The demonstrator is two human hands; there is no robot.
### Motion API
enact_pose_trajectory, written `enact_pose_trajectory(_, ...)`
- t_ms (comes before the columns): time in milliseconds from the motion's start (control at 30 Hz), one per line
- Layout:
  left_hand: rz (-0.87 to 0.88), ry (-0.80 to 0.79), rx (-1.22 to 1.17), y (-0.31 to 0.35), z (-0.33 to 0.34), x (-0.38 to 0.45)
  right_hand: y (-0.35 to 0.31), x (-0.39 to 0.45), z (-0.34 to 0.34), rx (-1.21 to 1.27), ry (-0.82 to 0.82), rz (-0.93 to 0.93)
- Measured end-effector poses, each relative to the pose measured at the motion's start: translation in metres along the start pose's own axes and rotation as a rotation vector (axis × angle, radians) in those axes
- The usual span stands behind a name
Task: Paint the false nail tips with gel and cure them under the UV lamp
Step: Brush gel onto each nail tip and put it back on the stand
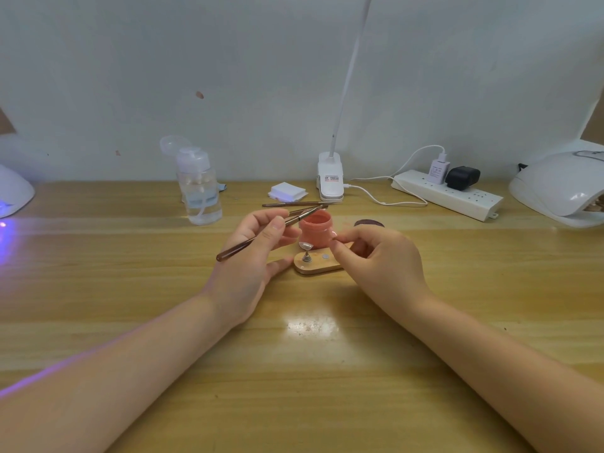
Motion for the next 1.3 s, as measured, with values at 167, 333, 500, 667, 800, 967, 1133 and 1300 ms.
enact_pose_trajectory(167,0.018,-0.032,-0.018,0.003,0.003,-0.004,0.003,-0.001,0.004,-0.132,-0.025,0.014)
enact_pose_trajectory(333,0.034,-0.040,-0.009,0.001,0.004,-0.007,0.005,-0.002,0.009,-0.267,-0.054,0.007)
enact_pose_trajectory(500,0.045,-0.044,-0.003,0.000,0.003,-0.008,0.006,0.000,0.011,-0.376,-0.079,-0.015)
enact_pose_trajectory(667,0.047,-0.047,0.000,0.000,0.003,-0.010,0.005,0.000,0.011,-0.474,-0.105,-0.022)
enact_pose_trajectory(800,0.045,-0.031,-0.006,0.001,0.002,-0.010,0.001,-0.003,0.010,-0.502,-0.060,-0.051)
enact_pose_trajectory(967,0.039,-0.032,-0.025,0.001,0.004,-0.010,-0.010,-0.007,0.017,-0.457,-0.060,-0.140)
enact_pose_trajectory(1133,0.024,-0.042,-0.023,-0.001,0.005,-0.009,-0.012,-0.004,0.034,-0.492,-0.191,-0.155)
enact_pose_trajectory(1300,0.026,-0.050,-0.017,-0.002,0.005,-0.009,-0.011,-0.003,0.037,-0.515,-0.211,-0.144)
Point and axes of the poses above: each hand's wrist, its own x-axis towards the middle knuckle, its own z-axis out of the palm, y = z × x, the point moved 6 cm from there along x, towards the middle knuckle
